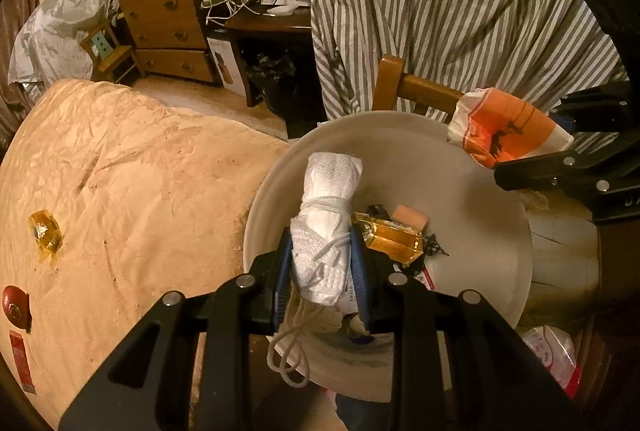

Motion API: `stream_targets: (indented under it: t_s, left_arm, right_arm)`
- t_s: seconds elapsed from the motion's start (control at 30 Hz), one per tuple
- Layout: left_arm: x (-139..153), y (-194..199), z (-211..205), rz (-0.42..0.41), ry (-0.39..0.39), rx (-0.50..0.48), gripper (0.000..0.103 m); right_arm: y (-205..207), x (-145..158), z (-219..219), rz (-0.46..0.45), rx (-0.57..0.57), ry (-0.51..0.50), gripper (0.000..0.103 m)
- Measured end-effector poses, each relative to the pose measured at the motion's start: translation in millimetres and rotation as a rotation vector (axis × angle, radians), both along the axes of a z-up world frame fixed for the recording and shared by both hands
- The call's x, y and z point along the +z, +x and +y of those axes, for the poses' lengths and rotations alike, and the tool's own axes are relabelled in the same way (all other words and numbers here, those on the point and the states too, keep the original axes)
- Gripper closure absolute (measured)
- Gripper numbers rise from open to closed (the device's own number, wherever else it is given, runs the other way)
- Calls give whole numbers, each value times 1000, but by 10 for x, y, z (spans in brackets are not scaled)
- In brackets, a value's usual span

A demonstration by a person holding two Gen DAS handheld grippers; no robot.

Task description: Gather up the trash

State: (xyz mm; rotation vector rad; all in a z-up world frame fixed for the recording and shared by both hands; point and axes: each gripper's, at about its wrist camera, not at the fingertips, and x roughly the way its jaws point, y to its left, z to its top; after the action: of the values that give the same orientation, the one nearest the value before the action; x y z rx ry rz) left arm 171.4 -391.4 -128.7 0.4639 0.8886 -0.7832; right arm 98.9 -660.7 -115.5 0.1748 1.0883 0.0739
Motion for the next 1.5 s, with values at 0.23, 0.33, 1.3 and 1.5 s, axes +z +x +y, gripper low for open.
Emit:
stream_targets:
  t_s: [0.23,0.33,1.3,1.5]
  left_arm:
    - [-11,-2,-17,-4,-5,10,71]
    - [0,26,6,-14,-17,28,35]
    - [86,-150,288,-81,-50,86,28]
    - [185,-316,552,-107,-110,104,9]
  right_arm:
    - [9,-52,27,1,0,13,57]
    - [8,-55,43,-11,-4,18,30]
    - [-599,304,459,-194,11,2,25]
    - [-907,377,571,-256,-18,-20,19]
